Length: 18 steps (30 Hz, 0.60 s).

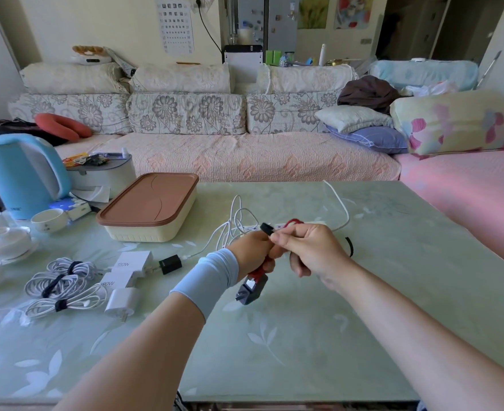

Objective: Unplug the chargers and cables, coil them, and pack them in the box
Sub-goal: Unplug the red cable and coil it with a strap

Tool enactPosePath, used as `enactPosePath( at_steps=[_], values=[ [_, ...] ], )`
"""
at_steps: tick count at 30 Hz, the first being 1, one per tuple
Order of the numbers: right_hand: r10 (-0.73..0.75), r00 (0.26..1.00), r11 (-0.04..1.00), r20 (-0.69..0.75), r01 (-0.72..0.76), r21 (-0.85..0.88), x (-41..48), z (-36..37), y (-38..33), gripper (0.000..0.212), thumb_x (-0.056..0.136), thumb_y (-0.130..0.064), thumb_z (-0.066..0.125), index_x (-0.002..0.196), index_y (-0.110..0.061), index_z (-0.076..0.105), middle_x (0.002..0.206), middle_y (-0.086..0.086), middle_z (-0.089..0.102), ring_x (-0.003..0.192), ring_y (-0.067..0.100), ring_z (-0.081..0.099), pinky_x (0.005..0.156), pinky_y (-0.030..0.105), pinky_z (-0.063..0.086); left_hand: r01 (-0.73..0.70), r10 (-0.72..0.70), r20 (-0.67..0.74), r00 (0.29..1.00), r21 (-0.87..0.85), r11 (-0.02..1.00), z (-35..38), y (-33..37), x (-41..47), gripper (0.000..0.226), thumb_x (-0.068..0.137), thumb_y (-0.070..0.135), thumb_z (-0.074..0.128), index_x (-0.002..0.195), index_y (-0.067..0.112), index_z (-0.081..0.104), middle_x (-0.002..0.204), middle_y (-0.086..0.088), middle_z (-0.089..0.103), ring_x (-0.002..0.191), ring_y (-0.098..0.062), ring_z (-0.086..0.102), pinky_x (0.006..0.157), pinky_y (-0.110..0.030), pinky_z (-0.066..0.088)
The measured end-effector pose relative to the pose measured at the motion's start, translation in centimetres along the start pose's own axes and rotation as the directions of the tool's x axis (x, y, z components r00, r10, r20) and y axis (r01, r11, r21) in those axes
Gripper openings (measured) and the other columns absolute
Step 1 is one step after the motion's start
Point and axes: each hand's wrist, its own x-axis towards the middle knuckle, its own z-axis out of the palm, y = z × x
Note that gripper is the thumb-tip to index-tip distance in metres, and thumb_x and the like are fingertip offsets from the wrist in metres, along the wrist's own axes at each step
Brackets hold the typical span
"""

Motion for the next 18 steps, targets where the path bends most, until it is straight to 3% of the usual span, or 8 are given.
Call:
enactPosePath(
  at_steps=[4,8,12,15,18],
  values=[
    [0.099,0.993,0.995,-0.064,-0.099,0.005,0.1,-0.3,0.0,0.022,0.087,-0.023,0.073,0.083,-0.003,0.066,0.063,0.010,0.069,0.031,0.017,0.042,0.039,0.017,0.021,-0.046,0.045,0.067,0.997,0.006,0.999,0.1,0.3,-0.2,0.028,0.088,0.014,0.041,0.061,0.014,0.049,0.058,-0.005,0.041,0.052,-0.017,0.036,0.058,-0.028,0.033],
    [0.122,0.989,0.992,-0.086,-0.124,-0.024,0.0,-0.4,-0.3,0.027,0.085,-0.028,0.075,0.072,-0.006,0.065,0.060,0.010,0.066,0.033,0.018,0.040,0.041,0.019,0.020,-0.016,0.030,0.106,0.994,-0.131,0.991,-0.3,0.1,-0.1,0.020,0.077,0.031,0.046,0.069,0.012,0.049,0.072,-0.013,0.043,0.052,-0.018,0.034,0.055,-0.031,0.024],
    [0.108,0.991,0.993,-0.081,-0.110,-0.029,-0.3,-0.6,-0.6,0.026,0.085,-0.027,0.075,0.070,-0.008,0.067,0.058,0.008,0.065,0.035,0.017,0.038,0.040,0.019,0.021,-0.020,0.018,-0.011,1.000,-0.199,0.980,0.1,0.3,0.3,0.043,0.101,0.040,0.035,0.068,0.013,0.045,0.061,-0.006,0.041,0.046,-0.016,0.031,0.054,-0.032,0.019],
    [0.097,0.994,0.994,-0.046,-0.099,-0.046,-0.3,-0.7,-0.6,0.023,0.087,-0.028,0.073,0.069,-0.015,0.074,0.057,0.008,0.063,0.038,0.018,0.035,0.043,0.021,0.020,-0.065,0.032,-0.132,0.991,-0.249,0.966,0.2,0.3,0.4,0.038,0.102,0.035,0.037,0.070,0.013,0.041,0.058,-0.005,0.038,0.043,-0.016,0.030,0.053,-0.030,0.021],
    [0.090,0.995,0.995,0.043,-0.088,-0.054,-0.2,-1.1,-0.4,0.019,0.093,-0.025,0.066,0.085,-0.011,0.076,0.063,0.008,0.062,0.041,0.017,0.037,0.043,0.022,0.023,-0.094,0.037,-0.213,0.976,-0.264,0.960,0.4,0.4,0.8,0.030,0.103,0.032,0.037,0.079,0.012,0.037,0.052,-0.001,0.042,0.038,-0.014,0.031,0.048,-0.027,0.026]
  ],
)
